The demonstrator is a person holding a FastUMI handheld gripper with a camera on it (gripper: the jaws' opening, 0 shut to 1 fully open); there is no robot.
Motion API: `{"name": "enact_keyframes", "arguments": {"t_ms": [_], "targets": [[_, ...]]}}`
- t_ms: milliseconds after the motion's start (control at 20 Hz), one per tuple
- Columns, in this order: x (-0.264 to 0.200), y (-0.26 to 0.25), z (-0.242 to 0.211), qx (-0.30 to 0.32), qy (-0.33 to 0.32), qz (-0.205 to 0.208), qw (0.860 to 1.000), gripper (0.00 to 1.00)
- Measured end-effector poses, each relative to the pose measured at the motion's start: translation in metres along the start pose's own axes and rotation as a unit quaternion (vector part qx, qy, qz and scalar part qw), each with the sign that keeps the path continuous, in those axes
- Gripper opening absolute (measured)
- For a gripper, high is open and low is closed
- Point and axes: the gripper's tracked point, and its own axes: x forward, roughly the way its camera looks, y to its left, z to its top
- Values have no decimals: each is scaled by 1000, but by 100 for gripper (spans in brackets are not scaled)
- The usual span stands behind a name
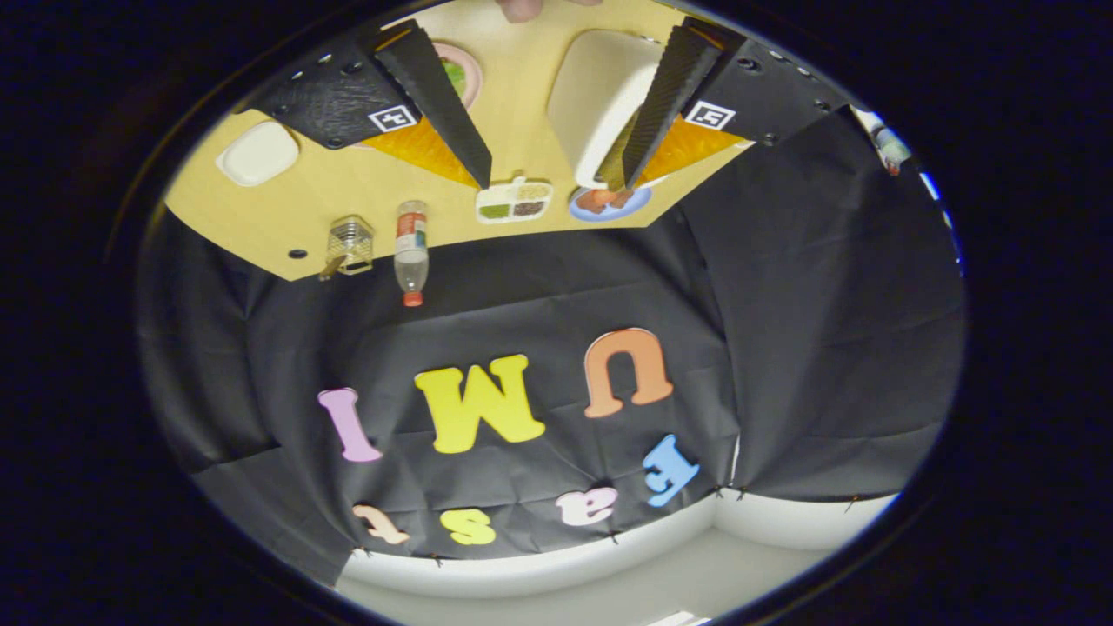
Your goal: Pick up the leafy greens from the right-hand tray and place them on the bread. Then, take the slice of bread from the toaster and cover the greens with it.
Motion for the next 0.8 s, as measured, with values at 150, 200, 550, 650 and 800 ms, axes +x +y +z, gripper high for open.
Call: {"name": "enact_keyframes", "arguments": {"t_ms": [150, 200, 550, 650, 800], "targets": [[17, 36, -12, -17, 9, 8, 1000, 96], [23, 42, -15, -24, 13, 3, 1000, 96], [60, 39, -41, -31, 54, -45, 997, 96], [68, 36, -46, -24, 65, -52, 996, 94], [74, 37, -50, -21, 77, -50, 996, 82]]}}
